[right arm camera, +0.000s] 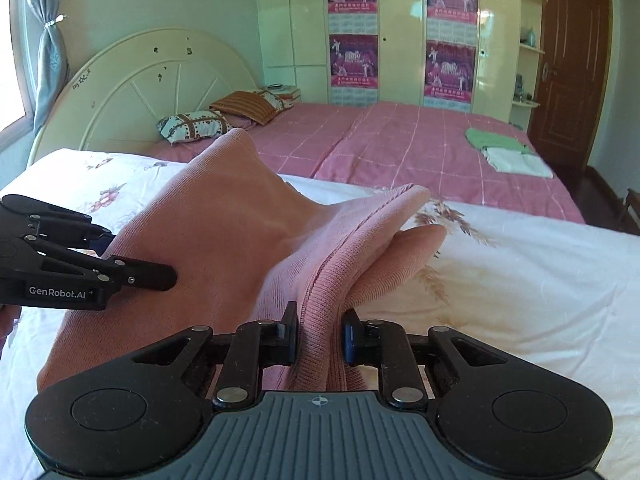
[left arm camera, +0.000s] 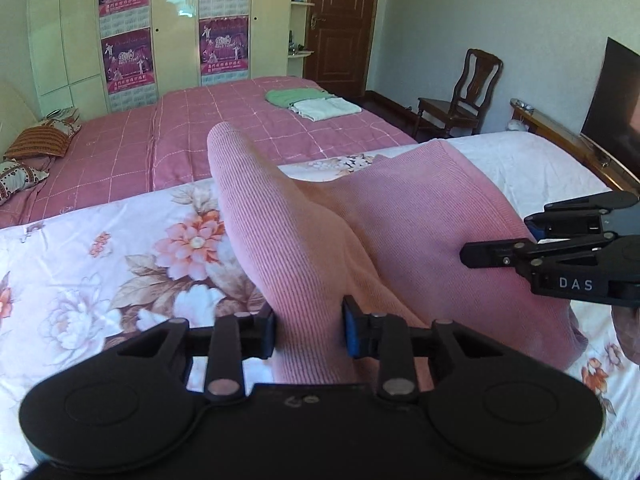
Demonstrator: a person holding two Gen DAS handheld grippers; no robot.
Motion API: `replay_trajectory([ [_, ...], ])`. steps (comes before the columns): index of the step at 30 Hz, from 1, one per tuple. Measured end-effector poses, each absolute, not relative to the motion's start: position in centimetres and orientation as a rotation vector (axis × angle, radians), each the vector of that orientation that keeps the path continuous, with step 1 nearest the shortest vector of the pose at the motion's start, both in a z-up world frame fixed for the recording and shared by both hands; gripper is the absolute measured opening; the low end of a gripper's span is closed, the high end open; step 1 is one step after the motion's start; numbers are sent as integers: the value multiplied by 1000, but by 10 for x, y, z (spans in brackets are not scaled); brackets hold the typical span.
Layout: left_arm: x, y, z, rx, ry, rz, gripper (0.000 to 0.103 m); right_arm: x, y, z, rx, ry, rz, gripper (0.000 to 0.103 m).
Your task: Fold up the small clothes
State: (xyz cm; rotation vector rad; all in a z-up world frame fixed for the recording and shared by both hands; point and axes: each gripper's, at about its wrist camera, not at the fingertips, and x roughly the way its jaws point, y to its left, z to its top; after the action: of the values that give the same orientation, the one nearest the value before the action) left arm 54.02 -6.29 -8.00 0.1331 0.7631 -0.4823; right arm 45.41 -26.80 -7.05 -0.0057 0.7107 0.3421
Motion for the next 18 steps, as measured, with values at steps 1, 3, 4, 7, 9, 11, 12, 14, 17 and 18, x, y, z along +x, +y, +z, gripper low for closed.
replay_trajectory([
  [1,537,-51,-77,128,761,-487,30,450,-258,-67,-12,706,339,20],
  [3,530,-24,-70,126,758,-492,30,442,-237,-59,-21,699,336,20],
  [4,527,-9,-67,126,756,-492,30,438,-225,-56,-21,698,338,20],
  [7,516,36,-59,133,752,-478,30,430,-181,-48,-20,693,353,20],
  [9,511,67,-56,132,753,-460,30,427,-149,-46,-16,691,370,20],
  [11,506,101,-54,121,762,-434,30,426,-114,-45,-7,686,387,20],
  [12,505,115,-54,114,766,-421,30,426,-97,-46,0,685,396,20],
  [14,503,147,-54,97,782,-389,30,429,-63,-49,9,684,420,20],
  [17,503,187,-63,71,825,-346,30,435,-18,-57,35,701,458,20],
  [18,502,198,-67,60,839,-336,30,438,-6,-62,48,712,468,20],
])
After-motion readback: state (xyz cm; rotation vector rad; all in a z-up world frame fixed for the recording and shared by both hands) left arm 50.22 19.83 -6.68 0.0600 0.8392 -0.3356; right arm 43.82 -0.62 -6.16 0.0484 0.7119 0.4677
